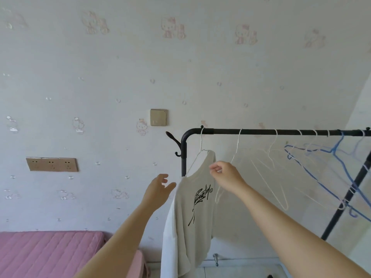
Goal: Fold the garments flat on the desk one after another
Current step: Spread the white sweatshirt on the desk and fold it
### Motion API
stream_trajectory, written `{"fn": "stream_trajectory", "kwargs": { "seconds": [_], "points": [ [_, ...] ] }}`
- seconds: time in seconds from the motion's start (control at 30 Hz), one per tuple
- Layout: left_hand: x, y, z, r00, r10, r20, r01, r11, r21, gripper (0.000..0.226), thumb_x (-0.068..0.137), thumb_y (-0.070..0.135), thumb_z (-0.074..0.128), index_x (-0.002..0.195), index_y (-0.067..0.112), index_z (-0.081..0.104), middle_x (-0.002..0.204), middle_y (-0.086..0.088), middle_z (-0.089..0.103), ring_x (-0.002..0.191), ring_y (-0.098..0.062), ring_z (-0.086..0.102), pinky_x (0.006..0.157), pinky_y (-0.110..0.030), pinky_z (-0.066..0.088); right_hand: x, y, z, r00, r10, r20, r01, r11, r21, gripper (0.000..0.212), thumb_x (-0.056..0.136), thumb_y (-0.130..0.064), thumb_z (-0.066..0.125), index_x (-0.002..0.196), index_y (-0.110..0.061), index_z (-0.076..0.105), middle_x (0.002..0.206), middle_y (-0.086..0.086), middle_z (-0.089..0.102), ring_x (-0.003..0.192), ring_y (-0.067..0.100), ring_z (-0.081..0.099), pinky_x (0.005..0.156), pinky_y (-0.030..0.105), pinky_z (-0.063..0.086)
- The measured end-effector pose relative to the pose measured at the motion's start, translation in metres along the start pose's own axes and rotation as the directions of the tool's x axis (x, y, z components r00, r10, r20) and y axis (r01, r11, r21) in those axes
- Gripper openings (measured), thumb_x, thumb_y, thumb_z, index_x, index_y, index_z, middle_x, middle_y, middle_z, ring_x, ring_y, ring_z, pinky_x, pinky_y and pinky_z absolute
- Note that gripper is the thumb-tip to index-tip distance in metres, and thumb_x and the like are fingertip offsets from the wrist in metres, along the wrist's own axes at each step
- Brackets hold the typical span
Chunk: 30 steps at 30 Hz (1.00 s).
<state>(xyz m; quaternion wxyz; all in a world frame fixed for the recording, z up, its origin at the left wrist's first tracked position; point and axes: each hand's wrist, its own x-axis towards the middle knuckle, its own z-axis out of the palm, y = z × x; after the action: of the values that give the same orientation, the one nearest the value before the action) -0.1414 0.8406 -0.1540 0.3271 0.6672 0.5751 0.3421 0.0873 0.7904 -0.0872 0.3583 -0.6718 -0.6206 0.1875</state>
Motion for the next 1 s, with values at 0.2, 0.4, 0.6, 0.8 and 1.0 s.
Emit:
{"fn": "stream_trajectory", "kwargs": {
  "seconds": [0.2,0.4,0.6,0.8,1.0],
  "points": [
    [0.037,-0.010,0.049,0.957,0.104,0.270,-0.072,0.990,-0.125,0.024,0.096,0.027,0.053,0.119,0.021,0.053,0.100,0.006,0.062,0.086,-0.010,0.059,0.082,-0.030,0.046,0.070,-0.005,0.051,0.971,0.239,0.021,-0.239,0.955,0.175,0.047,0.091,-0.017,0.054,0.137,-0.009,0.047,0.130,0.006,0.057,0.114,0.018,0.054,0.090,0.025,0.040],
    [0.028,-0.011,0.082,0.908,0.230,0.351,-0.175,0.968,-0.180,0.027,0.090,0.025,0.047,0.116,0.034,0.049,0.101,0.013,0.063,0.087,-0.005,0.059,0.084,-0.038,0.052,0.106,0.002,0.063,0.952,0.305,0.040,-0.305,0.923,0.235,0.036,0.087,-0.013,0.053,0.123,-0.007,0.054,0.086,0.002,0.059,0.081,0.017,0.058,0.072,0.026,0.041],
    [0.027,0.000,0.094,0.798,0.250,0.548,-0.167,0.966,-0.198,0.062,0.089,0.050,0.058,0.141,0.052,0.025,0.133,0.036,0.035,0.105,0.017,0.051,0.087,-0.012,0.044,0.127,0.007,0.056,0.908,0.420,0.004,-0.380,0.818,0.432,0.012,0.092,-0.011,0.050,0.088,-0.002,0.057,0.065,0.007,0.046,0.046,0.013,0.044,0.048,0.021,0.038],
    [0.051,-0.009,0.092,0.874,0.238,0.423,-0.181,0.968,-0.171,0.026,0.094,0.039,0.055,0.120,0.044,0.054,0.119,0.024,0.057,0.100,0.005,0.058,0.078,-0.010,0.048,0.144,0.013,0.046,0.872,0.490,-0.005,-0.397,0.713,0.578,0.015,0.096,-0.012,0.049,0.095,-0.004,0.062,0.054,0.000,0.033,0.043,0.011,0.026,0.040,0.021,0.023],
    [0.079,-0.015,0.089,0.924,0.208,0.322,-0.174,0.976,-0.132,0.020,0.095,0.027,0.055,0.112,0.037,0.056,0.113,0.018,0.060,0.098,-0.001,0.060,0.085,-0.021,0.050,0.132,0.017,0.022,0.861,0.507,0.035,-0.403,0.638,0.656,0.007,0.093,-0.006,0.052,0.087,-0.005,0.056,0.053,0.001,0.031,0.041,0.010,0.022,0.036,0.017,0.019]
  ]
}}
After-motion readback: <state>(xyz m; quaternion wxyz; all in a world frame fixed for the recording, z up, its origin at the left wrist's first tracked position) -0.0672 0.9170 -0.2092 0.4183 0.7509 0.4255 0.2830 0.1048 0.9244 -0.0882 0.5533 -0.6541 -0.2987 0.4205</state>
